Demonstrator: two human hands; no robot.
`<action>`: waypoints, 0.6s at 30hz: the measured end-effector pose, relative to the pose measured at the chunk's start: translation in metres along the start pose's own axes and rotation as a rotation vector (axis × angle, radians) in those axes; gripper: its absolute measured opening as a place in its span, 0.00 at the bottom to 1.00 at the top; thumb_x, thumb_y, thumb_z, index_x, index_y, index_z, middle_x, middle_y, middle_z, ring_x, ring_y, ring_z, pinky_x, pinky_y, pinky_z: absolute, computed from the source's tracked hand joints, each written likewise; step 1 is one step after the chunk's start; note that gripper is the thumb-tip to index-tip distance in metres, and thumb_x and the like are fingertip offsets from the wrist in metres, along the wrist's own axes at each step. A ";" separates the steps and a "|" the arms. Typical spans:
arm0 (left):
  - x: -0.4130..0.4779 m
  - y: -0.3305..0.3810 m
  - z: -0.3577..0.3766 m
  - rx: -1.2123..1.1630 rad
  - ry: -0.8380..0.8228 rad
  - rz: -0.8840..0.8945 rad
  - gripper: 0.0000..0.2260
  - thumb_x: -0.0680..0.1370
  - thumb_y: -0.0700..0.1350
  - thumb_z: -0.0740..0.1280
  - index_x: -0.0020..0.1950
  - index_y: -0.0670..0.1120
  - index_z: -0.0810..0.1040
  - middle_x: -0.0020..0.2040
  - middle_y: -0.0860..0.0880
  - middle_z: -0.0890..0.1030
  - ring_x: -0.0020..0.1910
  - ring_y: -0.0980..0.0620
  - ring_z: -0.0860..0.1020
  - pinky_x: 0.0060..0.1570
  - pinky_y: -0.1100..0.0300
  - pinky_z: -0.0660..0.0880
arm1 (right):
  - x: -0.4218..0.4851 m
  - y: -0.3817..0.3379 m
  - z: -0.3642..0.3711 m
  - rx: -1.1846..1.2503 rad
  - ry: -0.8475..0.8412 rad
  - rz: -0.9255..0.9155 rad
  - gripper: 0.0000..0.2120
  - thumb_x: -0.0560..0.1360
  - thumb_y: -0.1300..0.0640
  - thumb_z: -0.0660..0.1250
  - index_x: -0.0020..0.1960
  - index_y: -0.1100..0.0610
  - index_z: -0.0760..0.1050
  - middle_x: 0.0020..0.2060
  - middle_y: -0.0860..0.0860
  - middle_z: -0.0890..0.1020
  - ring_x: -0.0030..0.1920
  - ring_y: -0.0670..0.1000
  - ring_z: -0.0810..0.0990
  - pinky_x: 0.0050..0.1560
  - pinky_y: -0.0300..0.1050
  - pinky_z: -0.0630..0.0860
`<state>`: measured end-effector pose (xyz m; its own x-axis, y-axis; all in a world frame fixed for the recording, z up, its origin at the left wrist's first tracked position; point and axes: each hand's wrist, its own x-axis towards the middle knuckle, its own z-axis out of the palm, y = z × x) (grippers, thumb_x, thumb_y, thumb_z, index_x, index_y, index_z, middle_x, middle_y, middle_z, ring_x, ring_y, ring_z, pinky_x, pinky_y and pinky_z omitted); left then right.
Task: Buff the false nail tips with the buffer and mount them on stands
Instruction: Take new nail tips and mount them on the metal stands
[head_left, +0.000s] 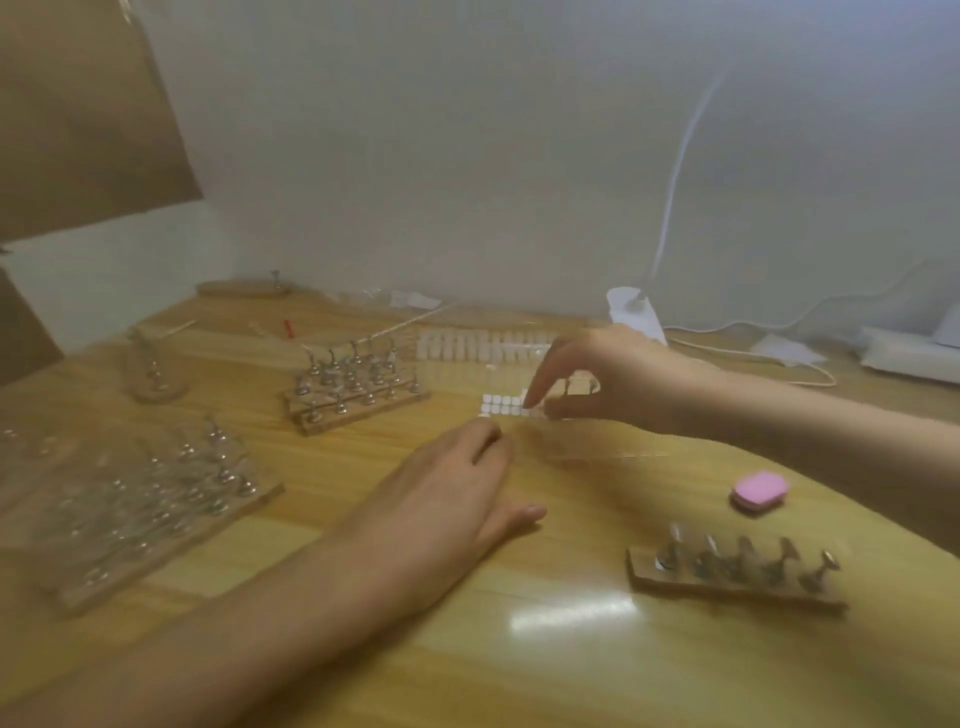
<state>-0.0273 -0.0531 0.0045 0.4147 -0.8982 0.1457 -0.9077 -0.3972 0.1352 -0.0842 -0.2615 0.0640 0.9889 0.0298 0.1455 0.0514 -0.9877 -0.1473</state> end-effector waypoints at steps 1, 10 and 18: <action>-0.003 0.001 0.000 0.027 0.005 0.007 0.36 0.74 0.67 0.44 0.76 0.50 0.60 0.74 0.54 0.61 0.71 0.54 0.62 0.70 0.60 0.58 | 0.013 -0.005 0.009 -0.021 0.011 -0.016 0.08 0.76 0.51 0.72 0.55 0.45 0.84 0.52 0.41 0.82 0.48 0.42 0.76 0.51 0.42 0.72; -0.002 0.005 0.005 0.216 0.018 0.043 0.38 0.73 0.65 0.39 0.77 0.46 0.58 0.75 0.49 0.63 0.73 0.51 0.59 0.72 0.56 0.55 | 0.042 -0.003 0.040 -0.009 0.153 -0.118 0.04 0.71 0.52 0.77 0.42 0.45 0.84 0.36 0.36 0.78 0.36 0.33 0.72 0.41 0.36 0.63; -0.002 0.007 0.005 0.275 0.018 0.042 0.36 0.75 0.63 0.39 0.78 0.45 0.56 0.78 0.47 0.60 0.75 0.49 0.58 0.72 0.55 0.55 | 0.039 0.000 0.041 0.030 0.152 -0.124 0.05 0.70 0.53 0.78 0.41 0.46 0.83 0.36 0.36 0.78 0.39 0.39 0.77 0.50 0.46 0.71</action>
<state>-0.0350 -0.0549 -0.0002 0.3752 -0.9124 0.1634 -0.9063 -0.3981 -0.1417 -0.0400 -0.2537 0.0299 0.9423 0.1251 0.3104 0.1779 -0.9729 -0.1480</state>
